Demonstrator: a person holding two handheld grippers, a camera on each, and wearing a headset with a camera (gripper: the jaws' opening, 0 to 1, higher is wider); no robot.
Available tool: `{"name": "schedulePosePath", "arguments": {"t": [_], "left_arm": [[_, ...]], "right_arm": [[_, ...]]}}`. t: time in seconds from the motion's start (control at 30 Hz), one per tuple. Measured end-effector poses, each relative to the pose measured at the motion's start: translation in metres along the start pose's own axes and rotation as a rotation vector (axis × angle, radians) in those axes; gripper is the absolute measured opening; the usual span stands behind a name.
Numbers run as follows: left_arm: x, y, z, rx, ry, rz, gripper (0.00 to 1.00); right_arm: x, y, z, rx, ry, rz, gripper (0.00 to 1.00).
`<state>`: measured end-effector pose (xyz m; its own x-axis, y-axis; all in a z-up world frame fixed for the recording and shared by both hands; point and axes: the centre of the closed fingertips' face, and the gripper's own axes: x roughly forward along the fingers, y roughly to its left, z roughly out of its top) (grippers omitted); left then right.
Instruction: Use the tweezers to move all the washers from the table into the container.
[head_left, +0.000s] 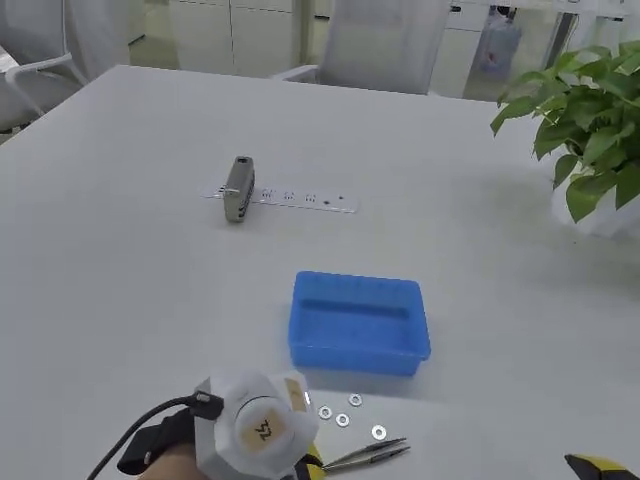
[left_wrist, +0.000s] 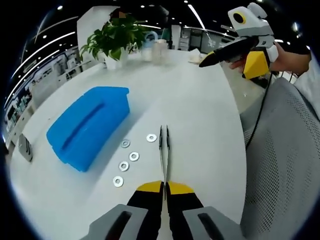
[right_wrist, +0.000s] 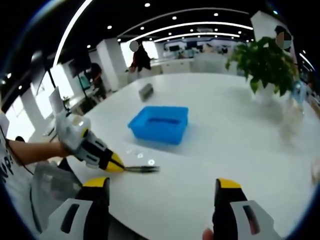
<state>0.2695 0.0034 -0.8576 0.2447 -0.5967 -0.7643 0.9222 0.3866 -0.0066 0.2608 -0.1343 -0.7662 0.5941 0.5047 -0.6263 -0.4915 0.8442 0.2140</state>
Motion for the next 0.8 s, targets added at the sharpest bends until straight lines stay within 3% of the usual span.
{"name": "schedulePosePath", "arguments": {"t": [0.23, 0.33, 0.43, 0.53, 0.63, 0.8], "left_arm": [[-0.024, -0.009, 0.011, -0.025, -0.04, 0.014, 0.0], [-0.037, -0.013, 0.014, -0.025, -0.057, 0.037, 0.0], [-0.048, -0.019, 0.02, -0.07, -0.093, 0.039, 0.0], [-0.06, -0.024, 0.027, -0.08, -0.127, 0.055, 0.0], [-0.07, -0.025, 0.034, -0.082, -0.151, 0.075, 0.0], [-0.086, -0.023, 0.046, -0.062, -0.195, 0.105, 0.0]], "right_arm": [[0.003, 0.015, 0.007, -0.055, -0.025, 0.03, 0.78], [0.004, 0.026, 0.012, -0.096, -0.05, 0.061, 0.67], [0.007, 0.037, 0.009, -0.145, -0.03, 0.094, 0.58], [0.012, 0.05, 0.002, -0.178, 0.0, 0.138, 0.5], [0.017, 0.06, -0.006, -0.25, 0.033, 0.183, 0.35], [0.027, 0.07, -0.011, -0.355, 0.045, 0.197, 0.13]]}}
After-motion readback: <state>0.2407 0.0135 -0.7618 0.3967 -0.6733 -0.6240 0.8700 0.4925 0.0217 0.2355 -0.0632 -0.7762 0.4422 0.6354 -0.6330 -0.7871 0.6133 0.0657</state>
